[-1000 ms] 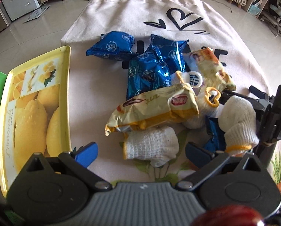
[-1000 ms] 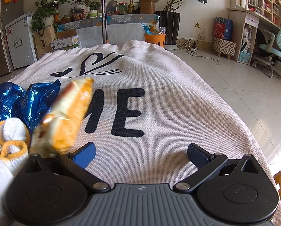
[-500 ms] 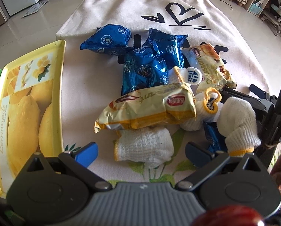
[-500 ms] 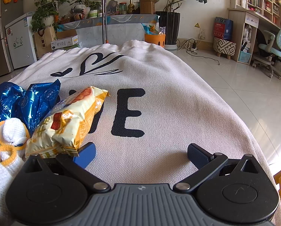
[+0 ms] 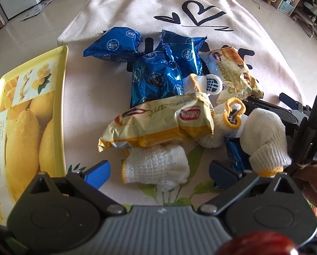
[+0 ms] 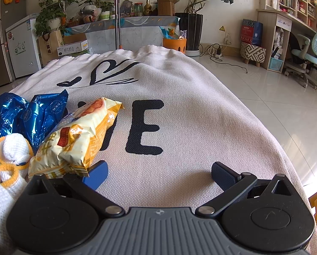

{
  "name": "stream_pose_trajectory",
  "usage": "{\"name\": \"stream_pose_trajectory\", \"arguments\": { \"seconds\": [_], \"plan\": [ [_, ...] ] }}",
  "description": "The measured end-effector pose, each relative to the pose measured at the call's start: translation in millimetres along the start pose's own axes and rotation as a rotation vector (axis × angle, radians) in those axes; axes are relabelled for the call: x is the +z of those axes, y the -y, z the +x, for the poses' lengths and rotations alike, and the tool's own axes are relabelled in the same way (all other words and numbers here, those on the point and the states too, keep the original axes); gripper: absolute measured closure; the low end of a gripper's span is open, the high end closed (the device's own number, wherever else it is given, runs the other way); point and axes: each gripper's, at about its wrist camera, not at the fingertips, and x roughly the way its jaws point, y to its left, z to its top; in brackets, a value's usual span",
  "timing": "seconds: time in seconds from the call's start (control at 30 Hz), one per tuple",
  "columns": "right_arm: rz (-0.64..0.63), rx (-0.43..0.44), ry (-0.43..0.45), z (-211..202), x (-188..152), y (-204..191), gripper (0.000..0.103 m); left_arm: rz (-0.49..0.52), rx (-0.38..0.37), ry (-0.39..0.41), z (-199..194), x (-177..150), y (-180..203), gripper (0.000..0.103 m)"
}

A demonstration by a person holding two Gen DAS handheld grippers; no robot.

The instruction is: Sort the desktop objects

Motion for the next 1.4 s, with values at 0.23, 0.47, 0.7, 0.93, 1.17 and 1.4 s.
{"name": "stream_pose_trajectory", "arguments": {
  "seconds": [0.23, 0.47, 0.7, 0.93, 1.17, 1.4],
  "plan": [
    [0.018, -0.016, -0.266, 12.1, 31.7, 1.5, 0.0, -0.007, -0.004, 0.02, -7.8, 0.6, -2.6, 0.001],
    [-0.016, -0.152, -0.417, -6.0, 39.7, 0.2, 0.0, 0.004, 0.003, 0.069, -20.0, -2.8, -2.7, 0.001],
    [-0.036, -0.251, -0.409, -48.9, 52.8, -4.9, 0.0, 0.007, 0.008, 0.105, -31.1, -13.2, -7.7, 0.001],
    [0.008, -0.181, -0.339, -106.8, 58.6, -23.7, 0.0, -0.017, 0.006, 0.122, -37.8, -27.7, -15.6, 0.001],
    [0.055, -0.1, -0.302, -149.2, 41.2, -39.1, 0.0, -0.017, 0.019, 0.123, -41.2, -51.4, -17.3, 0.001],
    [0.134, -0.09, -0.275, -171.5, 26.2, -38.7, 0.0, -0.017, 0.018, 0.132, -45.2, -74.6, -15.4, 0.001]
  ]
}}
